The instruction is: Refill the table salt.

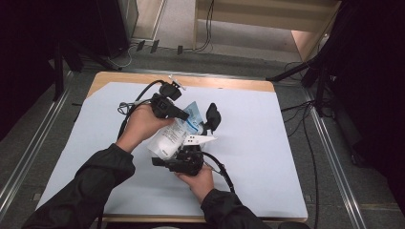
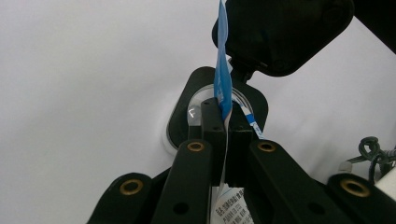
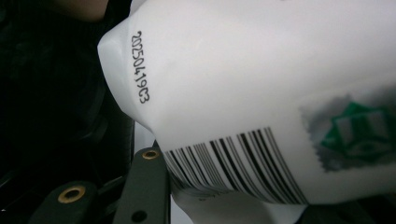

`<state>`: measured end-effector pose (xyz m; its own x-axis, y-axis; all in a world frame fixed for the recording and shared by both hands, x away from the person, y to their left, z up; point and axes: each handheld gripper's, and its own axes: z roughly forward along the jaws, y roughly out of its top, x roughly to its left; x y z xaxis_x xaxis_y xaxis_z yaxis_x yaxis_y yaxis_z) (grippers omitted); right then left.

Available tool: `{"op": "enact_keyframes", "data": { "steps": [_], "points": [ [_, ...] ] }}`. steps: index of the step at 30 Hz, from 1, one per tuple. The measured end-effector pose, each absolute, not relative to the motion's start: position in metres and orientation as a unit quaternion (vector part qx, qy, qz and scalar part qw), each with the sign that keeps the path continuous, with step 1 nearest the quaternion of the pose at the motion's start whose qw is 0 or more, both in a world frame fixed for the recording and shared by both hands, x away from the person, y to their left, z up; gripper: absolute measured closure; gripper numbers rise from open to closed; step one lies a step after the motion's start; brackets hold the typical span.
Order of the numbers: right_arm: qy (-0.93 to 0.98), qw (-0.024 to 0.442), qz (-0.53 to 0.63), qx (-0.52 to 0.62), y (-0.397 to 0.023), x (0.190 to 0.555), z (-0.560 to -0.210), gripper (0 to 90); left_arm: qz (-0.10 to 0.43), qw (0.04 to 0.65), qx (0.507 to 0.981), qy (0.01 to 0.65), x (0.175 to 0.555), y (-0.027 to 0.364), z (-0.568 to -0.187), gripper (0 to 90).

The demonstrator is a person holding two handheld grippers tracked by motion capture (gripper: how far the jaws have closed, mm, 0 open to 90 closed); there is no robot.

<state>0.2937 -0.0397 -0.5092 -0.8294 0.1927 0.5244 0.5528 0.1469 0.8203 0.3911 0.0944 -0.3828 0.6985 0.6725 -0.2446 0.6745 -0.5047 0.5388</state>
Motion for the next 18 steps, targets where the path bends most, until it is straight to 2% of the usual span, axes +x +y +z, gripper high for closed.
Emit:
{"op": "enact_keyframes", "data": {
  "steps": [14, 18],
  "points": [
    [-0.741, 0.149, -0.601, -0.260, -0.0411, 0.2962, -0.5095, 66.6, 0.004, 0.317, 0.865, 0.390, 0.3940, 0.0935, -0.3831, 90.0],
    [-0.748, 0.124, -0.593, -0.271, -0.0399, 0.2943, -0.5082, 66.2, 0.002, 0.321, 0.864, 0.389, 0.3949, 0.0931, -0.3840, 90.0]
  ]
}}
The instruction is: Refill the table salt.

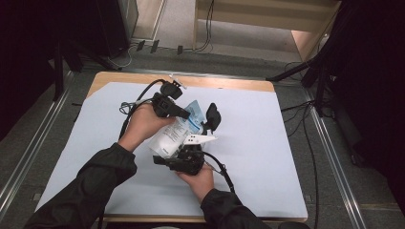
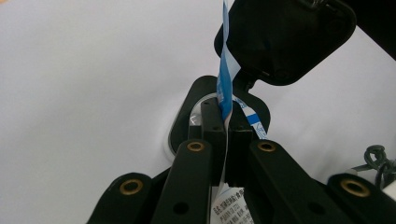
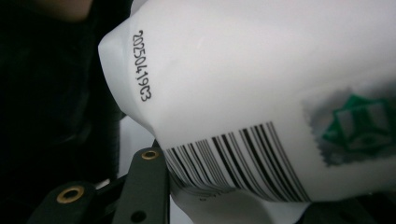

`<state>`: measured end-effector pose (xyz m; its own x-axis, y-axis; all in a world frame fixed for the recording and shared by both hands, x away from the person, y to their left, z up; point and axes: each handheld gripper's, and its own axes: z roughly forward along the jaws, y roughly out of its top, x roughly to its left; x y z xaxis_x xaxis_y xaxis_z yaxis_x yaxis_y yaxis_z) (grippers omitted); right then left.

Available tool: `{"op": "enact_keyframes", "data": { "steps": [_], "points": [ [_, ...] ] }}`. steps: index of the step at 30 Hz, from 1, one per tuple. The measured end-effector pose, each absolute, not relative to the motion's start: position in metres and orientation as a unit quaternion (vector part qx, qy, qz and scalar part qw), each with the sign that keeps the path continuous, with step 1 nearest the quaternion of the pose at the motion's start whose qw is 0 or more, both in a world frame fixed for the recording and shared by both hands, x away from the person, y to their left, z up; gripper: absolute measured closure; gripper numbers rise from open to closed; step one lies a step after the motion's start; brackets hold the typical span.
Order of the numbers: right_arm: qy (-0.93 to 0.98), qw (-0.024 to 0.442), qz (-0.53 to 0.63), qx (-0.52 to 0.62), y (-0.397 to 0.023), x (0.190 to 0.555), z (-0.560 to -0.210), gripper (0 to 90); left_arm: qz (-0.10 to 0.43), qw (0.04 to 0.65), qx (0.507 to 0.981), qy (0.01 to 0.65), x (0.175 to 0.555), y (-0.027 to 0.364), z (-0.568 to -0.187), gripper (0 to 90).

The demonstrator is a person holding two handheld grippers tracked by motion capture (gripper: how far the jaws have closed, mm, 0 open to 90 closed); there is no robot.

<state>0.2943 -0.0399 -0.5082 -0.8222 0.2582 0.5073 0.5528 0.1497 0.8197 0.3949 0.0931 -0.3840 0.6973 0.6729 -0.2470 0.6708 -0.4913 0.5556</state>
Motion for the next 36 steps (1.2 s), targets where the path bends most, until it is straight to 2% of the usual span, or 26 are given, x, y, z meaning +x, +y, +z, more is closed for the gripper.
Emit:
{"op": "enact_keyframes", "data": {
  "steps": [14, 36],
  "points": [
    [-0.744, 0.133, -0.590, -0.284, -0.038, 0.297, -0.507, 65.7, 0.001, 0.325, 0.857, 0.399, 0.397, 0.094, -0.385, 90.0],
    [-0.728, 0.155, -0.597, -0.299, -0.038, 0.299, -0.503, 66.8, 0.015, 0.291, 0.867, 0.403, 0.400, 0.081, -0.381, 90.0]
  ]
}}
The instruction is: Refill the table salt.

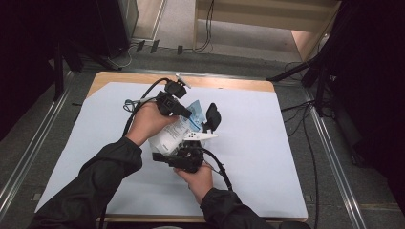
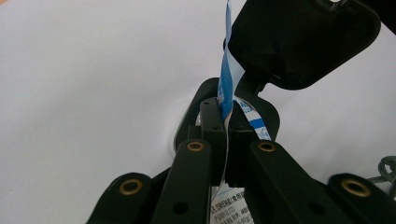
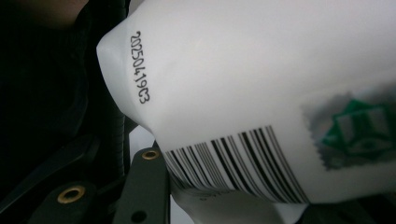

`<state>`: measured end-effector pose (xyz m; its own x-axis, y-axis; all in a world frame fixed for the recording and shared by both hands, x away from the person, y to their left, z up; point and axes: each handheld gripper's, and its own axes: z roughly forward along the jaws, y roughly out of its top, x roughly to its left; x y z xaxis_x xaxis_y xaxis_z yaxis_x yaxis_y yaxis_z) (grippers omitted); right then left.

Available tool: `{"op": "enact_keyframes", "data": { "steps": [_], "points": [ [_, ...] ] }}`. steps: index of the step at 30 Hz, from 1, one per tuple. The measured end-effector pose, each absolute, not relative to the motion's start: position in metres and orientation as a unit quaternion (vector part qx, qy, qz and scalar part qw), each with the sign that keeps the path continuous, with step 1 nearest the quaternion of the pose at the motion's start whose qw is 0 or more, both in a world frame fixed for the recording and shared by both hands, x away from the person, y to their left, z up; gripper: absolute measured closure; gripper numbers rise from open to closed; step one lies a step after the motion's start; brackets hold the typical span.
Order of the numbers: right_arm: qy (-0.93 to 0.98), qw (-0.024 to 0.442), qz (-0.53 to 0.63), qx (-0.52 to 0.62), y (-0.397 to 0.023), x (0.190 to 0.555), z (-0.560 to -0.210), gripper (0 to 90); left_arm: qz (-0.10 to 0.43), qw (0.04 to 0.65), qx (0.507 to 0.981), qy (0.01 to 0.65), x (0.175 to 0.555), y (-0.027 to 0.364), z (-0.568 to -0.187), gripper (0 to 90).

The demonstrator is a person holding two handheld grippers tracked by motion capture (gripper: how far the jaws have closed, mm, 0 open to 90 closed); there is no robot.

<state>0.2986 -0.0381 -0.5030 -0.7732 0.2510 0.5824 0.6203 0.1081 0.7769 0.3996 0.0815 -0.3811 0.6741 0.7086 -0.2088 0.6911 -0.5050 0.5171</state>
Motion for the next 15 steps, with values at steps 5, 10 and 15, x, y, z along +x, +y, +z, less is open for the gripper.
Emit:
{"op": "enact_keyframes", "data": {
  "steps": [5, 10, 15],
  "points": [
    [-0.731, 0.148, -0.595, -0.301, -0.0376, 0.3005, -0.5019, 66.8, 0.015, 0.296, 0.866, 0.403, 0.4006, 0.0823, -0.3805, 90.0],
    [-0.736, 0.142, -0.589, -0.301, -0.0353, 0.3000, -0.5028, 66.8, 0.015, 0.292, 0.866, 0.405, 0.4005, 0.0844, -0.3817, 90.0],
    [-0.737, 0.149, -0.587, -0.300, -0.0352, 0.3018, -0.5020, 66.8, 0.011, 0.297, 0.863, 0.408, 0.4023, 0.0859, -0.3826, 90.0]
  ]
}}
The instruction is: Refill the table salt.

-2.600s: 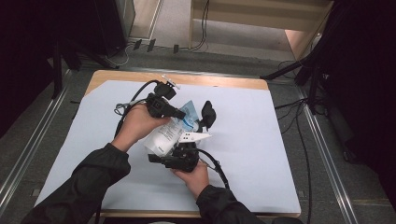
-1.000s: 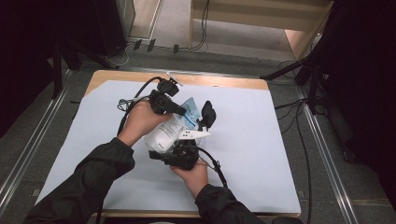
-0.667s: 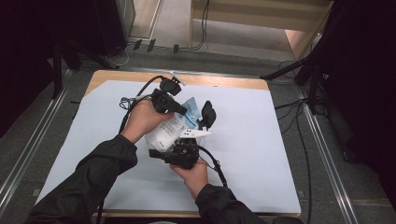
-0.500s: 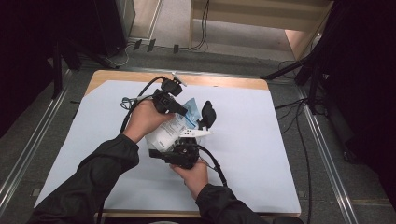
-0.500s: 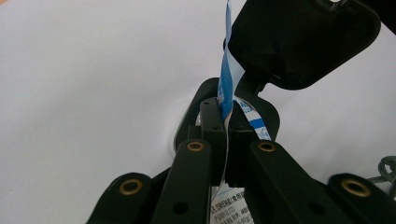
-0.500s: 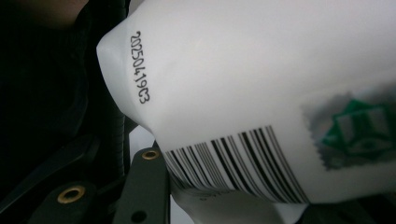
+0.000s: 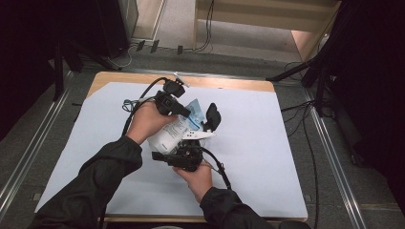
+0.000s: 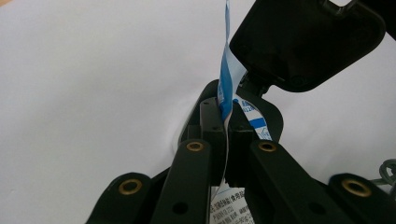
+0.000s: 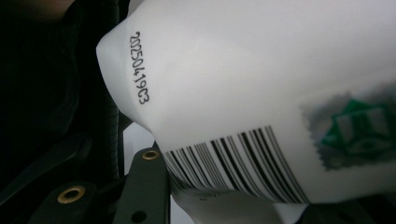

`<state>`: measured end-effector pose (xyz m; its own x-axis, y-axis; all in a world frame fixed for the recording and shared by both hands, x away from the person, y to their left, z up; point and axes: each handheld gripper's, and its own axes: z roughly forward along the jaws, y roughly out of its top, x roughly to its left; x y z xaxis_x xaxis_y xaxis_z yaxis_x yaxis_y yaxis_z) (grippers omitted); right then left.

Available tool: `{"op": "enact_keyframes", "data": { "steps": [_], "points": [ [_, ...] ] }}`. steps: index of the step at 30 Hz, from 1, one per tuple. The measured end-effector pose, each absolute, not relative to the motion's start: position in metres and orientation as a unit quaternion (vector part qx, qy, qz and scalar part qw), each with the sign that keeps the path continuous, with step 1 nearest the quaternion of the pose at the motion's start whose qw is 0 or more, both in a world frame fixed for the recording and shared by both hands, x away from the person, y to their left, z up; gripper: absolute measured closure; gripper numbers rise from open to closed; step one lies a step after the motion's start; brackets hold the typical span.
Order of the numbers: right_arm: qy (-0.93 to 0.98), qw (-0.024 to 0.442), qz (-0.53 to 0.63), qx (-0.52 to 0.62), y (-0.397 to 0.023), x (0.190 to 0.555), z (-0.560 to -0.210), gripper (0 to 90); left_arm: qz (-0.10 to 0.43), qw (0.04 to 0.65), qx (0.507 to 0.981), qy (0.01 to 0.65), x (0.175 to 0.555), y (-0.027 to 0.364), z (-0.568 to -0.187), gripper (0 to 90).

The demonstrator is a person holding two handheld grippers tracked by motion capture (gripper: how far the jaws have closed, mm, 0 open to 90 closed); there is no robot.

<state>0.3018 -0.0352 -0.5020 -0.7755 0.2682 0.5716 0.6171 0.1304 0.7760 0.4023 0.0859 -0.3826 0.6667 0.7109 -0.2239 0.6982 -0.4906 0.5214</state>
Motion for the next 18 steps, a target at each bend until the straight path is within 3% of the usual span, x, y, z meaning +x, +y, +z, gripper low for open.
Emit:
{"op": "enact_keyframes", "data": {
  "steps": [18],
  "points": [
    [-0.738, 0.155, -0.580, -0.308, -0.0350, 0.3045, -0.4999, 66.8, 0.014, 0.296, 0.863, 0.411, 0.4044, 0.0858, -0.3838, 90.0]
  ]
}}
